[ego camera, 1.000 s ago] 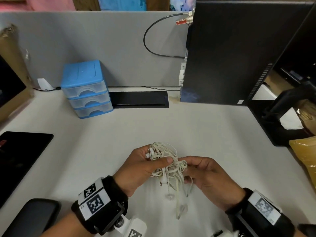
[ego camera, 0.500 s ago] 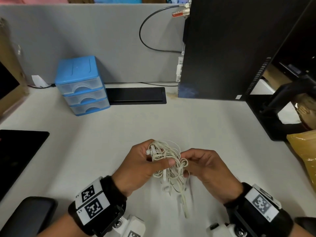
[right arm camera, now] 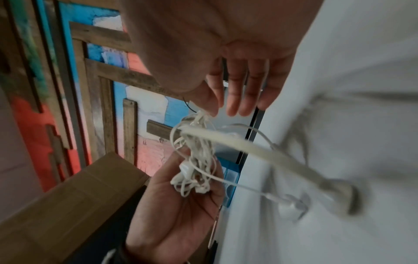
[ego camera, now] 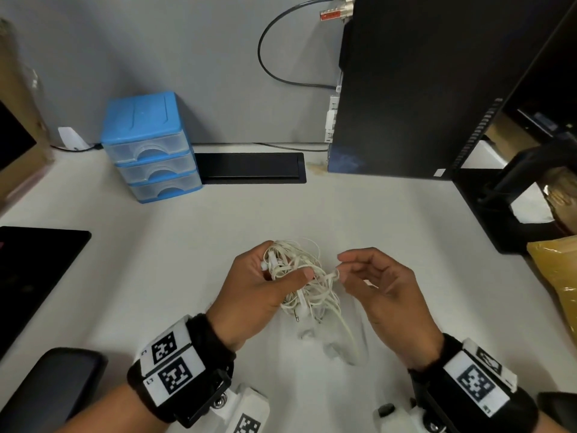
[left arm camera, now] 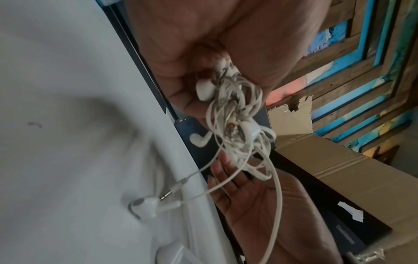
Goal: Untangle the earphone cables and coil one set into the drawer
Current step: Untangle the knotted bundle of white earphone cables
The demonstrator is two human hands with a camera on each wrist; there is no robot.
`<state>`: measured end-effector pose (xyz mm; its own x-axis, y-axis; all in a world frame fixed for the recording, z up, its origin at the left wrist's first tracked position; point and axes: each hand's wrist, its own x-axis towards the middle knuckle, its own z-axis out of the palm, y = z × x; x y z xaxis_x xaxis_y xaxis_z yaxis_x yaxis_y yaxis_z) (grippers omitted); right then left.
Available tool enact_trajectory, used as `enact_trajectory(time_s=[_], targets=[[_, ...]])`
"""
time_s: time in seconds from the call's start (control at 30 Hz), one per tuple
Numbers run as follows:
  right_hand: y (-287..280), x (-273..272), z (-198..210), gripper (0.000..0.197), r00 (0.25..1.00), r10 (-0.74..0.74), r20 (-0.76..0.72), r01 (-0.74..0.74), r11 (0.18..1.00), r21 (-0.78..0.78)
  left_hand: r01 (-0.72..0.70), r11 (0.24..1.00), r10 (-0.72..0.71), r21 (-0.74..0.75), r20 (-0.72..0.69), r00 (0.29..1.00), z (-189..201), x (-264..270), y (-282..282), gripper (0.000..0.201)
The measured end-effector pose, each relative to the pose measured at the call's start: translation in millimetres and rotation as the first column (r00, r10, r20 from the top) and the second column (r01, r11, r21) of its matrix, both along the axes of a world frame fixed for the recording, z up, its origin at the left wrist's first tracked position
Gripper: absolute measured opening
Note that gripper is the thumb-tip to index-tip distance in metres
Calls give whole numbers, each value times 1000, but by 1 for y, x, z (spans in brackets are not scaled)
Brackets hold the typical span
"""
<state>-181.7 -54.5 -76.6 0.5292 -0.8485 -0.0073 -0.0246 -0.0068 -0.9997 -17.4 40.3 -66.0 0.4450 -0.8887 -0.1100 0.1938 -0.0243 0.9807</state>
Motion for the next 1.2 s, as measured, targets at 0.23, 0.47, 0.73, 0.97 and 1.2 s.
enact_trajectory(time_s=[0.23,0.47,0.73,0.97,1.2], targets=[[21,-1,5,10,999,12,37,0,951,-309,-139,989,141,-56,35,989,-2,1,-2,12],[29,-3,15,21,999,39,16,-31,943,-330,-192,979,191,-67,-12,981,-4,0,-3,17],[21,1,8,9,993,-63,-99,46,985,-166,-102,995,103,13,-97,990,-5,-8,0,20],[19,1,6,14,999,-30,-18,28,996,-79,9,997,-1,77,-108,994,-7,-8,1,20],[11,-2,5,8,999,41,25,-38,994,-104,-26,994,-5,109,277,961,-16,-1,2,48]])
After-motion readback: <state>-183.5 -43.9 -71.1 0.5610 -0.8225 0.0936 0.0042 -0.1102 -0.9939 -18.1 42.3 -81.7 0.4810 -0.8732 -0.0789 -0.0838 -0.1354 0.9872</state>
